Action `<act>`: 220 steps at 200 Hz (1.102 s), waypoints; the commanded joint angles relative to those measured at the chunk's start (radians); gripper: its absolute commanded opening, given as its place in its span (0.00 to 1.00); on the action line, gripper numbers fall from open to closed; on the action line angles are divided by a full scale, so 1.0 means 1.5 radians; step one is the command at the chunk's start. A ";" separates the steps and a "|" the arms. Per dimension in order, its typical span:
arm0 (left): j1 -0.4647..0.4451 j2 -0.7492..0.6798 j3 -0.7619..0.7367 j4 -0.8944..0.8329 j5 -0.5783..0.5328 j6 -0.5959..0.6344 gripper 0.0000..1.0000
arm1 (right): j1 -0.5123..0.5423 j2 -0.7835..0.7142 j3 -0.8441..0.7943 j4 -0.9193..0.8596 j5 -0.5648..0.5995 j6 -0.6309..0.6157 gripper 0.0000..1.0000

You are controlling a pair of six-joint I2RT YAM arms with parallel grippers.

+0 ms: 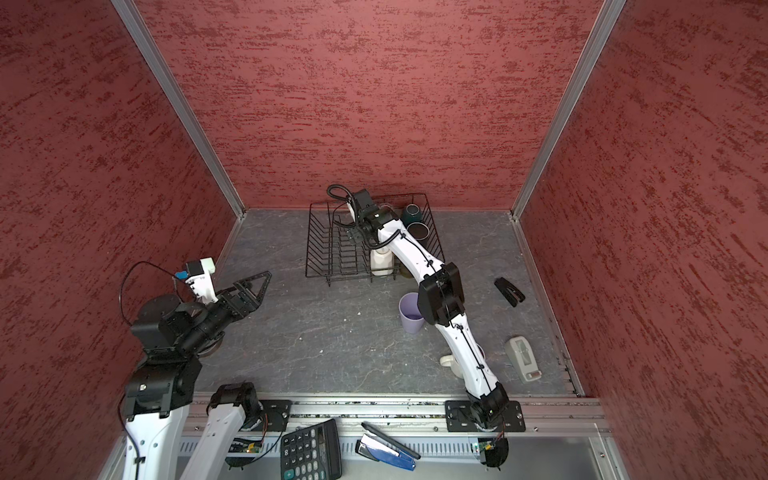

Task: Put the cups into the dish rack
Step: 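Lower the white mug upside down into the rack with the right gripper, then open the right gripper and lift away from the rack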

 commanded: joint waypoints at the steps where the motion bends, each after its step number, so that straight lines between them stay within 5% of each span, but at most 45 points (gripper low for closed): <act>1: 0.005 -0.006 -0.002 0.000 0.000 -0.008 1.00 | -0.004 0.013 0.042 0.029 0.010 -0.017 0.00; 47: 0.005 -0.005 -0.006 0.004 0.002 -0.015 1.00 | -0.004 0.045 0.057 0.024 0.006 -0.028 0.00; 131: 0.005 -0.006 -0.018 0.010 0.003 -0.026 1.00 | -0.004 0.050 0.058 0.016 -0.009 -0.035 0.62; 220: 0.005 -0.015 -0.019 0.005 -0.008 -0.025 1.00 | -0.004 0.035 0.058 0.018 -0.026 -0.030 0.88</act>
